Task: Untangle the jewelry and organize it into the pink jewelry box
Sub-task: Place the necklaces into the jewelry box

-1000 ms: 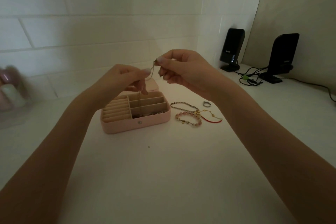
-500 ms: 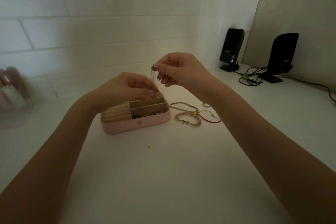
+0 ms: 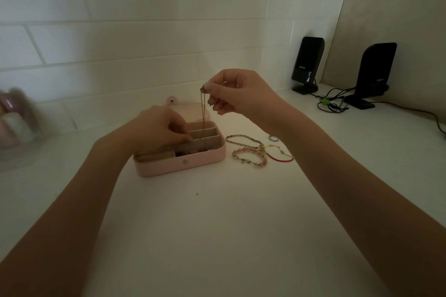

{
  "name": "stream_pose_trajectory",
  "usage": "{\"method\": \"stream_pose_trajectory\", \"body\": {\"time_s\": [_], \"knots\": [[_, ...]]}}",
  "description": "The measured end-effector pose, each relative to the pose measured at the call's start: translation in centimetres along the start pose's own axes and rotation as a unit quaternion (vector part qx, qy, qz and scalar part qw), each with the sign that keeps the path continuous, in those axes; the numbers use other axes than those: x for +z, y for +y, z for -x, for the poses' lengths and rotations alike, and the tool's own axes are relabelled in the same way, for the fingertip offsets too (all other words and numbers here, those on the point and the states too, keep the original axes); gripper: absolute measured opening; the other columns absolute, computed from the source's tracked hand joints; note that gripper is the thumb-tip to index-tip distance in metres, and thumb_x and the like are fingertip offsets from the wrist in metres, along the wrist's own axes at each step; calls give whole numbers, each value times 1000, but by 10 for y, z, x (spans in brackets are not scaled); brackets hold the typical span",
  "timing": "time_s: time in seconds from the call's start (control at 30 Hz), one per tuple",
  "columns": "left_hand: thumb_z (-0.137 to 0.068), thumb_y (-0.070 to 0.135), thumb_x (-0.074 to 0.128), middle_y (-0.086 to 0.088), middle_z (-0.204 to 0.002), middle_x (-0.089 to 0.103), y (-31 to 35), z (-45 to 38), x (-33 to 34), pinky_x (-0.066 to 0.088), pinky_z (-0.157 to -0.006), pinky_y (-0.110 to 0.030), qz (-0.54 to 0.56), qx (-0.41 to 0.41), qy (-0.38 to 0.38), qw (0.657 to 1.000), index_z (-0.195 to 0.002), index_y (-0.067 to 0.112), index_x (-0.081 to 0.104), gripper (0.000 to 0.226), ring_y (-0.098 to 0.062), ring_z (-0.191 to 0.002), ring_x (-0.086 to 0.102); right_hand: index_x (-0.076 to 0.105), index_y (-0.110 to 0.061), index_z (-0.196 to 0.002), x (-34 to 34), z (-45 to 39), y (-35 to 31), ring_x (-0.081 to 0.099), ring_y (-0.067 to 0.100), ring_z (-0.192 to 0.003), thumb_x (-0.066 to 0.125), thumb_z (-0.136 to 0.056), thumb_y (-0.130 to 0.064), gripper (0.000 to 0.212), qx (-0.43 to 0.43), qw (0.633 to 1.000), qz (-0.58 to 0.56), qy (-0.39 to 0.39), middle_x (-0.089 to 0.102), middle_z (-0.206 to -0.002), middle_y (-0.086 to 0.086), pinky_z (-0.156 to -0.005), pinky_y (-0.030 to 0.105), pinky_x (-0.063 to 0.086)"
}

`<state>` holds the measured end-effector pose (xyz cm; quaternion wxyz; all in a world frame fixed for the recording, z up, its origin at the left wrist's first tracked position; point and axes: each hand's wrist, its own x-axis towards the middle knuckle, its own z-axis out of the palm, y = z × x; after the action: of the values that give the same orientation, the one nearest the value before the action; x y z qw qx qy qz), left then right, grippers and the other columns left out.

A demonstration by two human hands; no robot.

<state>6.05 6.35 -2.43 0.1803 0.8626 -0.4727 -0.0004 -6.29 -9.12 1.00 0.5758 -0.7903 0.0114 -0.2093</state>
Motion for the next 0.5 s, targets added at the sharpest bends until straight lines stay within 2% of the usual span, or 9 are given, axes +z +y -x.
{"method": "stream_pose_trajectory", "body": {"time_s": [0.07, 0.13, 0.17, 0.2, 0.27, 0.33, 0.4, 0.5], "knots": [[-71, 29, 78, 18, -80, 67, 1, 0, -2, 40, -66, -5, 59, 10, 10, 998, -81, 39, 67, 17, 2, -78, 62, 66, -3, -91, 0, 0, -1, 60, 10, -59, 63, -88, -14, 12, -2, 1000, -3, -1, 64, -69, 5, -63, 20, 55], [-70, 29, 79, 21, -83, 69, 5, 1, 0, 42, -71, -4, 99, 20, -7, 995, -95, 39, 68, 30, 8, -81, 62, 66, -1, -94, 0, 0, -2, 60, 10, -59, 63, -88, -14, 15, -5, 1000, -7, 1, 64, -69, 5, -62, 20, 54], [-70, 29, 78, 25, -80, 69, 9, 1, 3, 42, -71, -3, 104, 29, -12, 994, -96, 40, 68, 29, 12, -80, 61, 66, -1, -94, 0, 0, -2, 60, 10, -59, 63, -88, -15, 16, -6, 1000, -7, 2, 64, -70, 5, -62, 20, 54], [-72, 29, 76, 28, -75, 68, 13, 1, 6, 40, -69, -1, 103, 38, -10, 994, -92, 40, 70, 23, 14, -77, 60, 66, -1, -95, 0, 0, -2, 60, 9, -60, 63, -88, -15, 16, -7, 1000, -8, 1, 64, -70, 5, -62, 19, 54], [-75, 26, 75, 22, -62, 66, 20, 1, 10, 36, -61, 1, 104, 40, 22, 994, -80, 33, 73, 9, 12, -66, 57, 66, -1, -94, 0, 1, -3, 60, 9, -60, 63, -88, -15, 16, -9, 1000, -9, -2, 64, -70, 5, -63, 20, 54], [-74, 22, 76, 19, -55, 64, 22, 2, 4, 36, -57, 0, 127, 32, 54, 990, -75, 28, 74, 6, 9, -58, 55, 66, -1, -94, 0, 1, -3, 61, 9, -60, 63, -88, -15, 16, -10, 1000, -11, -3, 64, -70, 5, -62, 20, 54], [-71, 19, 78, 18, -62, 68, 18, 4, -9, 39, -59, 0, 165, 21, 60, 984, -72, 30, 73, 13, 7, -59, 59, 66, -1, -94, -1, 1, -3, 61, 10, -60, 64, -88, -15, 16, -8, 1000, -13, 0, 64, -70, 5, -62, 20, 54], [-69, 16, 79, 8, -72, 74, 11, 10, -21, 43, -66, -1, 187, 11, 4, 982, -73, 27, 76, 12, 3, -66, 65, 66, -1, -94, -2, 1, -3, 61, 10, -60, 64, -88, -15, 16, -5, 1000, -13, -2, 64, -70, 5, -63, 21, 54]]}}
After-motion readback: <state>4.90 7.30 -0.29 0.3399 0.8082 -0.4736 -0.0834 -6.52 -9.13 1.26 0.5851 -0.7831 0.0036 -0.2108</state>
